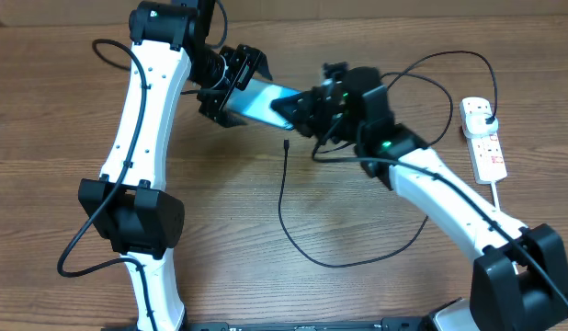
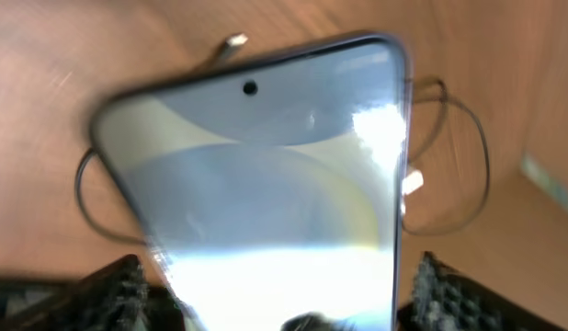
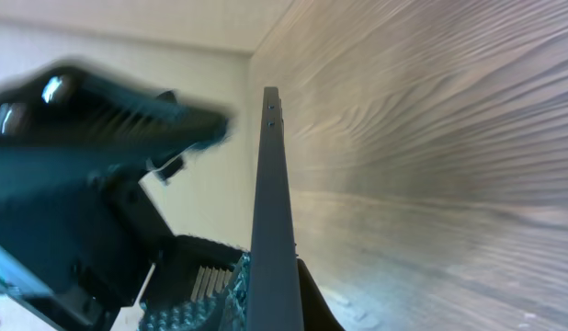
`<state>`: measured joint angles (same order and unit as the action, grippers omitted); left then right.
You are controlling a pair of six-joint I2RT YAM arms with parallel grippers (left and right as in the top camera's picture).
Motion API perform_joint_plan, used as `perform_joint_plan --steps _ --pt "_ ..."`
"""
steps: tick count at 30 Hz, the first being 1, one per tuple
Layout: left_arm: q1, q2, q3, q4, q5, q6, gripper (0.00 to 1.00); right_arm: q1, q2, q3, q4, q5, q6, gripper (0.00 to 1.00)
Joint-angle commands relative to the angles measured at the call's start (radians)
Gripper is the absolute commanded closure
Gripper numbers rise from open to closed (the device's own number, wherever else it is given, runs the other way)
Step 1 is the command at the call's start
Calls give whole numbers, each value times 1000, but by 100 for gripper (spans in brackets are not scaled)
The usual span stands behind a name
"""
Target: Plug charger to phone and switch on socket
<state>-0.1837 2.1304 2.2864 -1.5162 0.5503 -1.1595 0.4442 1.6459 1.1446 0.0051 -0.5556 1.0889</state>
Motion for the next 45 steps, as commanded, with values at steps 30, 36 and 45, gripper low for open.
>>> perform_joint_plan --steps 30,36,45 --pt "-1 -11 26 392 223 235 31 -63 -7 29 247 140 881 96" --pt "-1 -11 26 391 200 179 37 -58 -7 29 271 141 884 96" --pt "-1 -11 26 392 171 48 53 -49 -7 29 312 140 928 96"
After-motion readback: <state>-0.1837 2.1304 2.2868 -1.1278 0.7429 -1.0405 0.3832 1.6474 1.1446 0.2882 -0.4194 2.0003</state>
